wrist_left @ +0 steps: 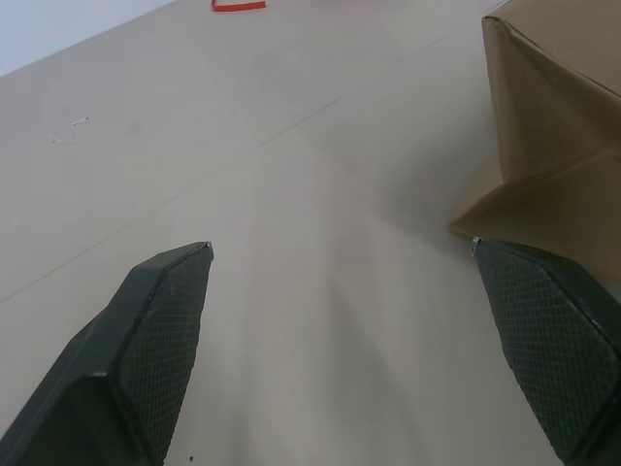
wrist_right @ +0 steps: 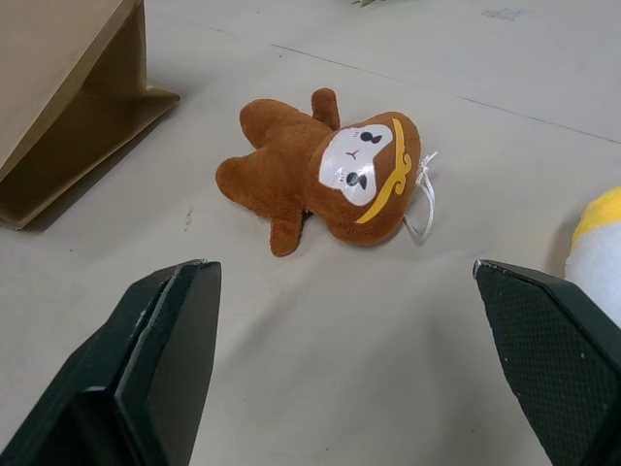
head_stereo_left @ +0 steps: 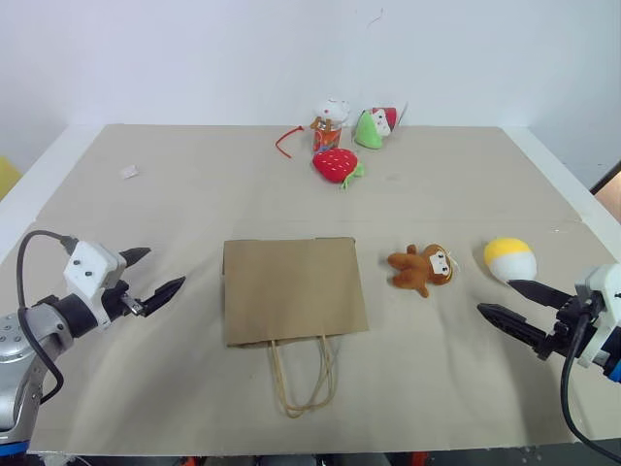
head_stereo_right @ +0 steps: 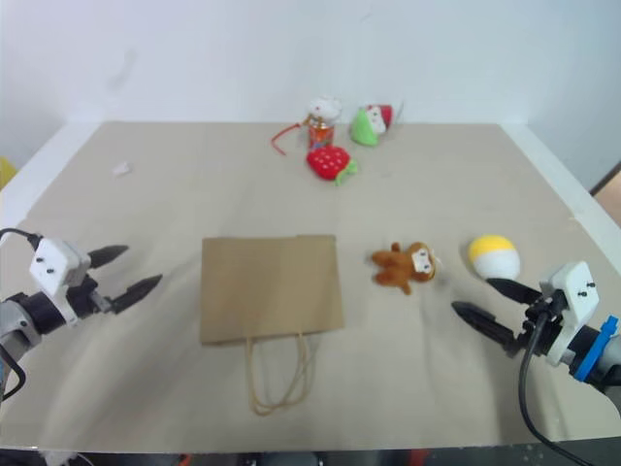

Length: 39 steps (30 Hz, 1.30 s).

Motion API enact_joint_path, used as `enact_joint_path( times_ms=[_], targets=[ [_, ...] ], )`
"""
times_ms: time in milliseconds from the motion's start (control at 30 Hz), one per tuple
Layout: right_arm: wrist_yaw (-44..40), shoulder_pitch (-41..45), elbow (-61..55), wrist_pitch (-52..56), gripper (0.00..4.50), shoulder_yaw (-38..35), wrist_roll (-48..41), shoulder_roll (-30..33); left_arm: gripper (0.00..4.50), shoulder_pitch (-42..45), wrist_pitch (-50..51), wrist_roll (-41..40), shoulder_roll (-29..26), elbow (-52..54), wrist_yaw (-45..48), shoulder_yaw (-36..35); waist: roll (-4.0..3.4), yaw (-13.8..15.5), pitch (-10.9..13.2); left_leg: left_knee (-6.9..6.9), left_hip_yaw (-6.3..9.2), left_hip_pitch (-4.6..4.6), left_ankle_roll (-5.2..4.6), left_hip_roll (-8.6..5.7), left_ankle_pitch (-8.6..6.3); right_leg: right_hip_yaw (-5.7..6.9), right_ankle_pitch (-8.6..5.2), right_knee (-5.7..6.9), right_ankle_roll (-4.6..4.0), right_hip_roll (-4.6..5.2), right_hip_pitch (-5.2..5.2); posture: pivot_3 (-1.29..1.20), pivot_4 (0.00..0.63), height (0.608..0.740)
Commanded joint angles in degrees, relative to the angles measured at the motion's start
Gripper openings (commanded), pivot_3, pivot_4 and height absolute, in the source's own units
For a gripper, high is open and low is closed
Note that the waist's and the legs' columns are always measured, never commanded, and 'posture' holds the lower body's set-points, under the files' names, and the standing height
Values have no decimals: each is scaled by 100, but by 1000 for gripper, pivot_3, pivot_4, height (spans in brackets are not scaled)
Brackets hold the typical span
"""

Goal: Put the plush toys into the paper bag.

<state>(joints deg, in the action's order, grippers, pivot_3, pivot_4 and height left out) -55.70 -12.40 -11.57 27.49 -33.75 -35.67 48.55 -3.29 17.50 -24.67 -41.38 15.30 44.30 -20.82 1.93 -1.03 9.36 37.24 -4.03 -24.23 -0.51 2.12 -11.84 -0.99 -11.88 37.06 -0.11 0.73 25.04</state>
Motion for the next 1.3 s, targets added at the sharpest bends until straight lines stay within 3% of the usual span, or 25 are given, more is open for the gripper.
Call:
enact_joint_path(
  times_ms=[33, 467, 733, 867, 1033, 1167, 1300],
  targets=[
    [-33, 177, -10, -36, 4500, -44, -7, 132, 4417, 102, -117, 149, -77, 73, -65, -6, 0, 0, 0, 0, 0, 0, 0, 0, 0, 0, 0, 0, 0, 0, 0, 0, 150, 740],
    [-87, 352, 167, -229, 4500, 149, 144, 23, 4417, 301, -133, 213, -6, 122, -104, 122, 1, 1, 0, 0, -9, 0, 0, -1, 0, -1, 0, 0, 0, 0, 1, 0, 150, 740],
    [-63, 669, -177, -73, 4500, 422, -32, 44, 4417, 1072, -552, 211, -357, 450, 411, 459, 2, 2, 1, 1, -17, 2, -1, -1, 0, 0, 0, 0, 0, -2, 0, 0, 150, 740],
    [-515, 1299, -927, 263, 4500, 1157, -558, 199, 4417, 1361, -1002, 302, -576, 706, 1133, 1084, 1, -30, 3, 1, -39, 5, -2, 2, 0, -11, 6, 1, 9, -7, 5, 0, 150, 740],
    [-1213, 2218, -1955, 628, 4500, 2349, -1202, 243, 4417, 1656, -1217, 238, -447, 632, 1593, 1636, 4, -13, 5, -1, -35, 5, 0, 12, -1, -15, 7, 2, 10, -37, 6, 0, 150, 740],
    [-1790, 2840, -2094, 733, 4500, 2940, -1423, 282, 4417, 1847, -1440, 240, -338, 583, 2043, 2113, 4, -11, 5, 0, -32, 0, 1, 13, -3, -13, 6, 2, 10, -43, 6, 0, 150, 740],
    [-1861, 3135, -1965, 717, 4500, 3135, -1324, 233, 4417, 1738, -1693, 214, -384, 694, 2408, 2302, 13, -9, 7, 1, -33, -1, -1, 10, -4, -14, 6, 1, 11, -39, 5, 0, 150, 740]
  ],
)
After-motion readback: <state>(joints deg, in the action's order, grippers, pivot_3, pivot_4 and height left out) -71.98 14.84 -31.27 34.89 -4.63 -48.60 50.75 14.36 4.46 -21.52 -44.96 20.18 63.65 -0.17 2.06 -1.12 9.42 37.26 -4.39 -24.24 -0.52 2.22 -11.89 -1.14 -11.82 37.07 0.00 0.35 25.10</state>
